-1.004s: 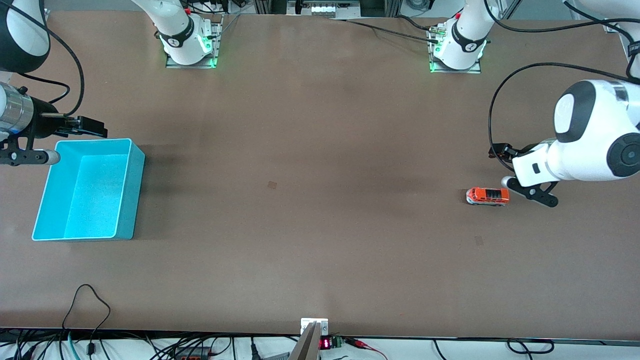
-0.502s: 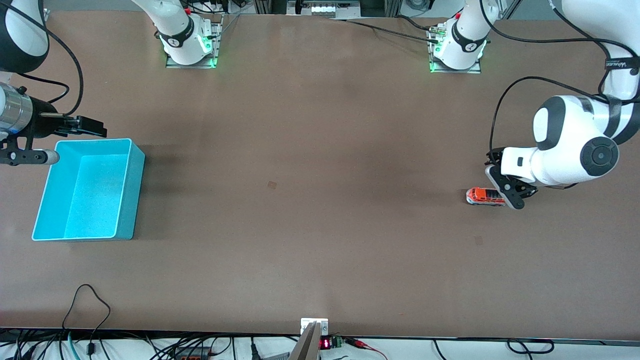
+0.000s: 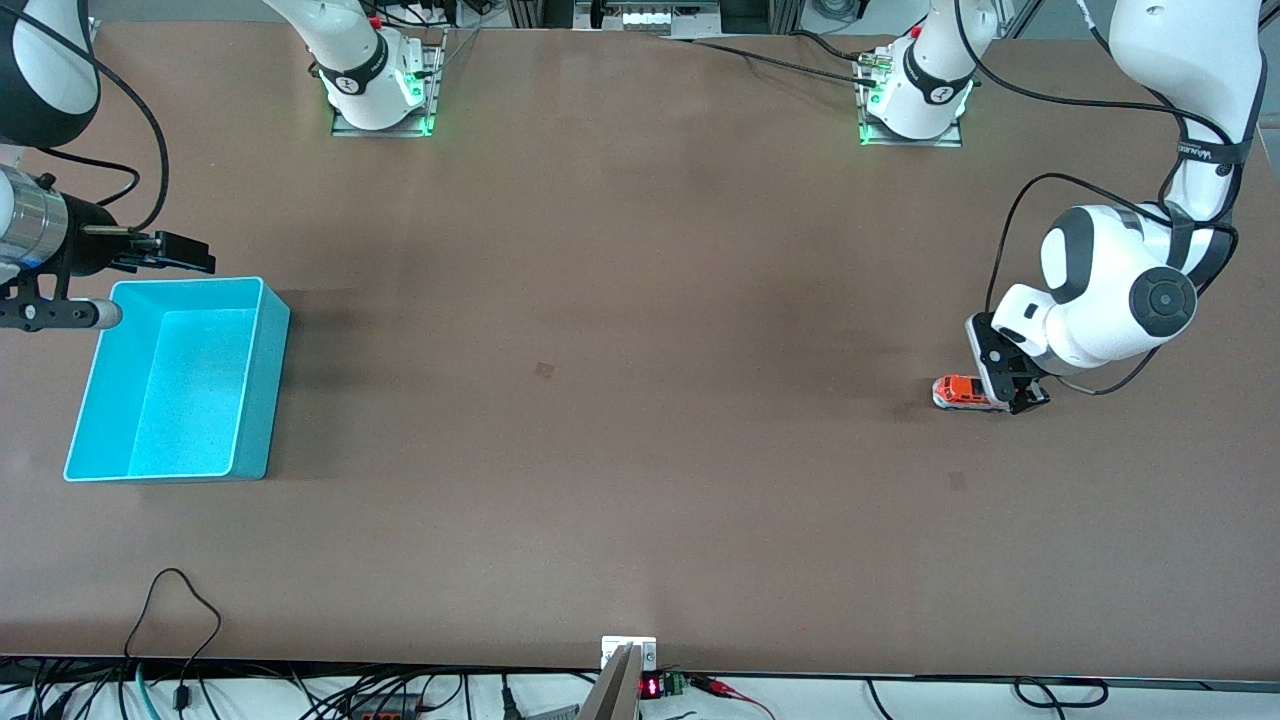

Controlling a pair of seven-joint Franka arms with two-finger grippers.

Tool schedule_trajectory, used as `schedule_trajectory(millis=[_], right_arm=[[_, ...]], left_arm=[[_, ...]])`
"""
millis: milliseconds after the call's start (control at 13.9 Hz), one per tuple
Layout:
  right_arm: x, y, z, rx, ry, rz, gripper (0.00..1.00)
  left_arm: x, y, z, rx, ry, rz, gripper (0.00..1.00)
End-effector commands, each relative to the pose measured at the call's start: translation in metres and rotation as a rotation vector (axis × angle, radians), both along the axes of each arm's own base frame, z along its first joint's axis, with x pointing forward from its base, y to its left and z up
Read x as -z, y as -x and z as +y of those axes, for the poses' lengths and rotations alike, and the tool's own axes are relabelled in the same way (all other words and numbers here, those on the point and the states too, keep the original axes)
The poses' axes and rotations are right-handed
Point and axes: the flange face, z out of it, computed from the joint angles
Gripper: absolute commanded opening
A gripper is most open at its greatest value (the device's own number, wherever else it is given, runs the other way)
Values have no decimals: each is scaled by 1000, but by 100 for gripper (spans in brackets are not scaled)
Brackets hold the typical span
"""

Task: Wind up bus and store in blue box
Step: 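Lower the left gripper over the bus and close on it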

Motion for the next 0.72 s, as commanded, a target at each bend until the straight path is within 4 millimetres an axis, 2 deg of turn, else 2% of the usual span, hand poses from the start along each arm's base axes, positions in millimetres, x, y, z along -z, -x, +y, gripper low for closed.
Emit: schedule_trajectory(millis=[0,358,645], right_arm=[[-3,2,1,-8,-25,3,100],[-6,0,2,7,-75,-6,100],[-5,-7,0,12,-76,-11,100]], left_arm=[[5,-2,4,102,3,-47,100],[29,-4,10,108,3,-54,100],[55,-4,22,82,4,-52,100]])
